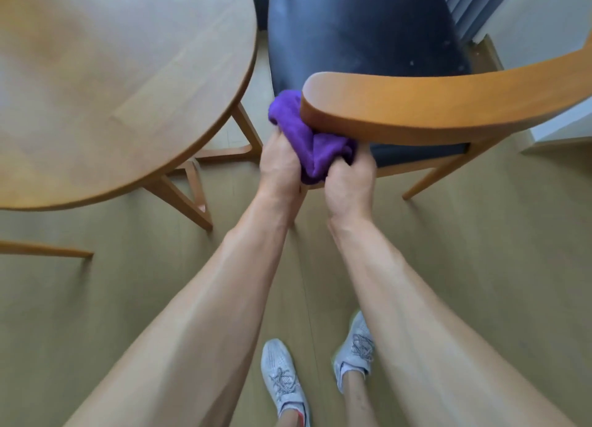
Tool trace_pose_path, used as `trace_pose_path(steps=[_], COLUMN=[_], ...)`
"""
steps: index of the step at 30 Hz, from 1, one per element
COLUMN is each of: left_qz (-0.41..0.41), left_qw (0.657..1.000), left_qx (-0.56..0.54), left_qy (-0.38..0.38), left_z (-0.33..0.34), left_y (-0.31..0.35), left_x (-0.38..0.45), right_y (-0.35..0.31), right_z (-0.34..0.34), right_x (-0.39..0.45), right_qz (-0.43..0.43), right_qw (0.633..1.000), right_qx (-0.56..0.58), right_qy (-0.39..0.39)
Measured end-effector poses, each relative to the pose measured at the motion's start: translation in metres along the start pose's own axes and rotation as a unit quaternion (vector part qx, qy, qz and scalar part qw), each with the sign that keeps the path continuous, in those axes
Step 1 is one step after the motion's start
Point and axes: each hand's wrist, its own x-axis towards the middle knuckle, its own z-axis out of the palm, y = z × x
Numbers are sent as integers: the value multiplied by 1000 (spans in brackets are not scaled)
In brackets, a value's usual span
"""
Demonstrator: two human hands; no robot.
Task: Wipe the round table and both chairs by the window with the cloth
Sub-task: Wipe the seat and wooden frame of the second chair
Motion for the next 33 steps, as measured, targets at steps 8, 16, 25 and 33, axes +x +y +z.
trace_pose_path(steps=[8,16,25,33], left_qz=[-84,-37,-34,51], left_qw=[992,997,996,993], left_qx=[80,-56,10,23], left_qy=[54,29,-85,102], left_z=[-10,40,229,339], left_y=[-20,-57,-102,-117], left_x=[-15,-79,-83,-41], right_y=[32,7,-22,-41], right_z=[-3,-110,-243,-275], right_x=[-6,-30,77,221], right_qz=[175,105,57,-25], right_qw=[978,981,966,994], right_qx=[-64,165,194,102], right_qy=[-97,-11,164,-6])
